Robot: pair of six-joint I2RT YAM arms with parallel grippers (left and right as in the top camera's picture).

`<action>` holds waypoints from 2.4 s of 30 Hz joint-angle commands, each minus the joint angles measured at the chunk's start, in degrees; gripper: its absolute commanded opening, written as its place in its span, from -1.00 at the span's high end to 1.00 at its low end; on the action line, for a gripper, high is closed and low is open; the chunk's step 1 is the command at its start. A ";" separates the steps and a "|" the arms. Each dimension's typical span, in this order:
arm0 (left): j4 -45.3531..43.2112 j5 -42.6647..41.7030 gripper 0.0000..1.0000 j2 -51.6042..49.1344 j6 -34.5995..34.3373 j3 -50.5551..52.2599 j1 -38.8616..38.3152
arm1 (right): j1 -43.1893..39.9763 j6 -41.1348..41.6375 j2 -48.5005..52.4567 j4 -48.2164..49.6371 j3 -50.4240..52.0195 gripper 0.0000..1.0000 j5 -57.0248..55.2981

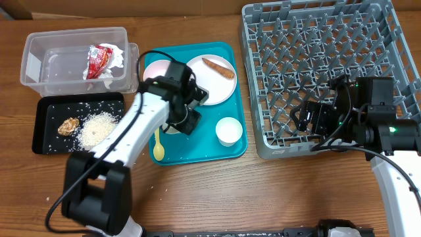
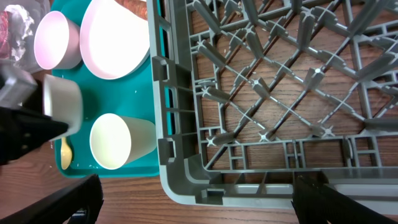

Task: Sort waste into correct bins and load items into the dishwasher
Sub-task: 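Set the emptied white bowl back on the teal tray, then move the left arm aside and reach the right gripper to the white bowl, then lift the white bowl with the right gripper and place it in the rack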

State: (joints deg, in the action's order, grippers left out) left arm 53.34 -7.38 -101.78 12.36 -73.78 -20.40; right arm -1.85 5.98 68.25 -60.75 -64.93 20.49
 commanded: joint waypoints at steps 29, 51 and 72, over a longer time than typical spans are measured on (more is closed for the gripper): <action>19.04 2.25 -0.74 -4.50 -16.72 -40.76 4.15 | 10.71 12.00 0.39 11.93 -1.38 -1.00 -0.50; 23.52 0.31 -0.78 -4.79 -17.49 -45.18 23.76 | 43.10 28.55 36.68 37.33 -12.37 -0.63 -14.51; 22.62 0.70 -0.88 -6.75 -17.49 -42.66 23.78 | 43.10 30.08 48.09 38.42 -14.23 0.49 -12.92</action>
State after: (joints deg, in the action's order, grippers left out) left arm 76.29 -6.42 -107.92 -5.63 -116.90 3.42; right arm 41.01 35.77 116.60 -22.52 -77.78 7.25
